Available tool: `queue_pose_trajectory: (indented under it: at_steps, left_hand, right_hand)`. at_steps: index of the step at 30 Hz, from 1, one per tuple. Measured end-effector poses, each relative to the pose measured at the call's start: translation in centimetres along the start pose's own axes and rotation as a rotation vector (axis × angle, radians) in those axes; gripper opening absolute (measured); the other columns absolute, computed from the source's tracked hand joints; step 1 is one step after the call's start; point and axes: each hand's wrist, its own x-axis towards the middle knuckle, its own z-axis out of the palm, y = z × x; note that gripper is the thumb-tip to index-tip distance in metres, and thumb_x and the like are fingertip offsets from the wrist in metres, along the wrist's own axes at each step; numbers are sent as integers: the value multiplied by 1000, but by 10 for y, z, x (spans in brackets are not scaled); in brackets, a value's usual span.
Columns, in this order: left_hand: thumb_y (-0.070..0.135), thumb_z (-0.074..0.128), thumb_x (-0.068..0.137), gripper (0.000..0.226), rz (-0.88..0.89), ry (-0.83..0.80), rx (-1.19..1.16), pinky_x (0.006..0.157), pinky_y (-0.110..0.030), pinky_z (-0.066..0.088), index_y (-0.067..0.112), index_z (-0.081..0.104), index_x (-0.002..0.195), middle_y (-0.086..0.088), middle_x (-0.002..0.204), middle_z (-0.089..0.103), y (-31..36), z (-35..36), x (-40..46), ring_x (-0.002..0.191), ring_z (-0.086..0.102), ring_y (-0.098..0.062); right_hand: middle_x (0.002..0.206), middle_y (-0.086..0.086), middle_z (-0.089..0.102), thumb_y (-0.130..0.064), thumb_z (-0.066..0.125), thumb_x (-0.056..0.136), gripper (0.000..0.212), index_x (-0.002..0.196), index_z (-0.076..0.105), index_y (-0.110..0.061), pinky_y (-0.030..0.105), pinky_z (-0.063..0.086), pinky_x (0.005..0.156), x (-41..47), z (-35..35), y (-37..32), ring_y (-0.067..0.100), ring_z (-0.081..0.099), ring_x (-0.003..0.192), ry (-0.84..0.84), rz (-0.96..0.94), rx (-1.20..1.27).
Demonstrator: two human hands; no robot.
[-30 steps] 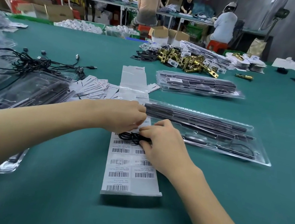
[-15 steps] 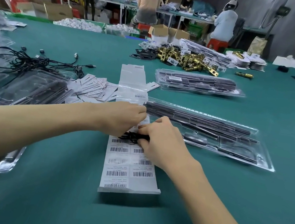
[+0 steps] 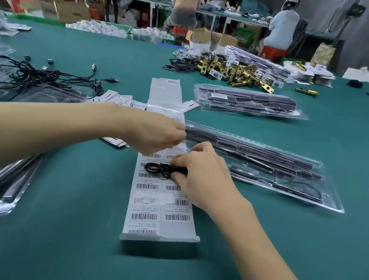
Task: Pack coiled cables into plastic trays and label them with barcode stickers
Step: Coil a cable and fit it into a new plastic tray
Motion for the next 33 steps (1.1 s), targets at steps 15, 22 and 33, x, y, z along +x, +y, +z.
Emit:
queue_pose_trajectory:
  at_steps: [15,22,33]
  left_hand:
    - [24,75,86,26,-282,726,-279,58,-33,45,10,54,81,1,79,54,21,58,-31,63,53,-20]
    - [26,79,84,27,-359,944,-233,56,-37,52,6,68,69,-5,69,64,28,71,-31,61,59,-25]
    - [39,67,87,21,-370,836,-510,78,-25,54,29,81,98,11,104,75,24,75,-49,101,65,3]
  right_hand:
    - [126,-17,65,-31,59,98,25,120,71,-27,40,34,108,-5,4,11,18,32,126,10,-88,77]
    - [132,-22,61,-34,58,99,28,125,68,-30,38,32,110,-3,5,13,16,28,132,-26,-94,62]
    - [133,-22,60,-34,60,98,26,122,70,-30,46,30,112,-3,8,20,14,27,133,-5,-121,129]
